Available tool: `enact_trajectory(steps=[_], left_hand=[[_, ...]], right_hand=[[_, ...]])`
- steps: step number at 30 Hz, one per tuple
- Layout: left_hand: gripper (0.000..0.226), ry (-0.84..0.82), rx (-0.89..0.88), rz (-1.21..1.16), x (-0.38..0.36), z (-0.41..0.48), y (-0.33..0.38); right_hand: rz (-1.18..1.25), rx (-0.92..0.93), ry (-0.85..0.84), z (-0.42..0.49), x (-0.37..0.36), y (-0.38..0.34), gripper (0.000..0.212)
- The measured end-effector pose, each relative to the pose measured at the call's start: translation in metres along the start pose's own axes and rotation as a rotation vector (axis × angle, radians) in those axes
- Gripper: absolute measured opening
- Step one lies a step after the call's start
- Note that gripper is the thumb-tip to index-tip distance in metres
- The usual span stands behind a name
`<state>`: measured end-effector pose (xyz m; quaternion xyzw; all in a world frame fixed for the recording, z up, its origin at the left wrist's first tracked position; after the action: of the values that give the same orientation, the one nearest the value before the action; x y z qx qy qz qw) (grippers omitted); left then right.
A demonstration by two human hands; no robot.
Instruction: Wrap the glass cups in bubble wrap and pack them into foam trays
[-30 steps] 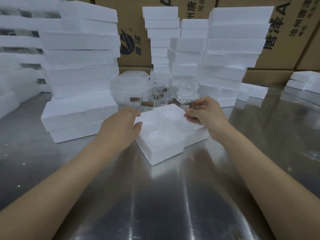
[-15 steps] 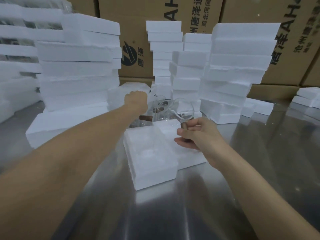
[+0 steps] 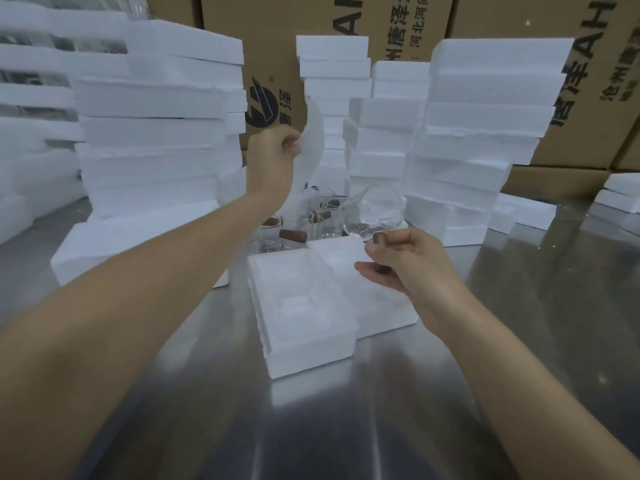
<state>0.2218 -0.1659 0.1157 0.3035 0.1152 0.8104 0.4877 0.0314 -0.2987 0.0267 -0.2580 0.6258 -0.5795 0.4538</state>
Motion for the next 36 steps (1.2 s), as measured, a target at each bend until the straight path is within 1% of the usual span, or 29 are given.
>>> enact_trajectory(steps=[2, 4, 7, 8, 9, 10, 11, 12, 13, 14, 15, 17, 18, 19, 20, 21, 23, 24, 25, 26, 28, 31, 33, 35, 36], left_hand=[[0.015, 0.043, -0.12, -0.071, 0.019, -0.02, 0.023], [0.012, 0.082, -0.298, 0.024, 0.038, -0.052, 0.043], [0.007, 0.097, -0.618, 0.195, 0.064, -0.105, 0.066], [0.009, 0.082, -0.703, 0.246, 0.069, -0.12, 0.069], [0.013, 0.04, -0.74, 0.281, 0.073, -0.132, 0.068], [0.019, -0.041, -0.71, 0.295, 0.076, -0.141, 0.063], [0.028, -0.148, -0.608, 0.298, 0.076, -0.148, 0.054], [0.039, -0.244, -0.473, 0.296, 0.076, -0.152, 0.043], [0.049, -0.322, -0.361, 0.305, 0.076, -0.155, 0.032], [0.056, -0.369, -0.32, 0.32, 0.078, -0.156, 0.024], [0.061, -0.387, -0.343, 0.324, 0.081, -0.155, 0.021], [0.059, -0.416, -0.422, 0.302, 0.09, -0.147, 0.02], [0.053, -0.436, -0.457, 0.295, 0.094, -0.143, 0.019], [0.042, -0.448, -0.509, 0.29, 0.098, -0.141, 0.018], [0.028, -0.452, -0.581, 0.297, 0.1, -0.14, 0.018], [0.02, -0.437, -0.657, 0.312, 0.102, -0.142, 0.018], [0.026, -0.382, -0.764, 0.292, 0.106, -0.144, 0.021], [0.029, -0.347, -0.779, 0.252, 0.108, -0.143, 0.021], [0.031, -0.309, -0.789, 0.224, 0.109, -0.142, 0.02], [0.034, -0.287, -0.797, 0.226, 0.108, -0.141, 0.019], [0.04, -0.31, -0.81, 0.283, 0.103, -0.144, 0.017], [0.054, -0.37, -0.732, 0.358, 0.096, -0.141, 0.005], [0.062, -0.383, -0.647, 0.43, 0.093, -0.138, -0.005], [0.059, -0.385, -0.532, 0.456, 0.094, -0.135, -0.015], [0.053, -0.358, -0.461, 0.445, 0.097, -0.134, -0.018]], right_hand=[[0.052, 0.029, 0.014, -0.001, 0.002, -0.006, 0.009], [0.155, 0.066, 0.036, -0.002, 0.003, -0.012, 0.015], [0.294, 0.136, 0.039, -0.003, 0.005, -0.02, 0.014], [0.344, 0.143, 0.053, -0.004, 0.005, -0.02, 0.027], [0.397, 0.138, 0.066, -0.004, 0.007, -0.02, 0.049], [0.447, 0.129, 0.066, -0.004, 0.009, -0.019, 0.072], [0.483, 0.112, 0.041, -0.004, 0.009, -0.018, 0.089], [0.515, 0.088, 0.004, -0.003, 0.008, -0.017, 0.096], [0.536, 0.061, -0.029, -0.003, 0.007, -0.015, 0.096], [0.549, 0.04, -0.048, -0.002, 0.006, -0.014, 0.093], [0.559, 0.026, -0.049, -0.003, 0.005, -0.013, 0.088], [0.576, 0.031, -0.039, -0.004, 0.006, -0.013, 0.074], [0.592, 0.039, -0.032, -0.004, 0.006, -0.013, 0.065], [0.602, 0.039, -0.018, -0.004, 0.007, -0.013, 0.055], [0.599, 0.031, 0.01, -0.003, 0.008, -0.012, 0.049], [0.579, 0.022, 0.045, -0.002, 0.01, -0.012, 0.049], [0.54, 0.02, 0.089, -0.001, 0.012, -0.012, 0.065], [0.527, 0.026, 0.09, -0.001, 0.012, -0.012, 0.07], [0.524, 0.031, 0.083, 0.0, 0.013, -0.012, 0.069], [0.525, 0.037, 0.069, 0.001, 0.013, -0.012, 0.062], [0.501, 0.058, 0.065, 0.002, 0.015, -0.012, 0.042], [0.443, 0.084, 0.064, 0.002, 0.015, -0.014, 0.04], [0.456, 0.082, 0.06, 0.002, 0.015, -0.014, 0.034], [0.466, 0.081, 0.057, 0.002, 0.015, -0.013, 0.029], [0.468, 0.083, 0.054, 0.002, 0.014, -0.014, 0.027]])
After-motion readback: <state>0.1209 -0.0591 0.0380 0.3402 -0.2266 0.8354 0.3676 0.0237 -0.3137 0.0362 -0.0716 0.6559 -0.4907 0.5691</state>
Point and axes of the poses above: each hand's wrist, its own z-axis towards the middle knuckle, its own x-axis out of the back of the hand, y = z × x, the point moved 5 cm from there along z, towards the middle knuckle, and after that the axes turned 7 degrees about z, right-handed, at the moved point
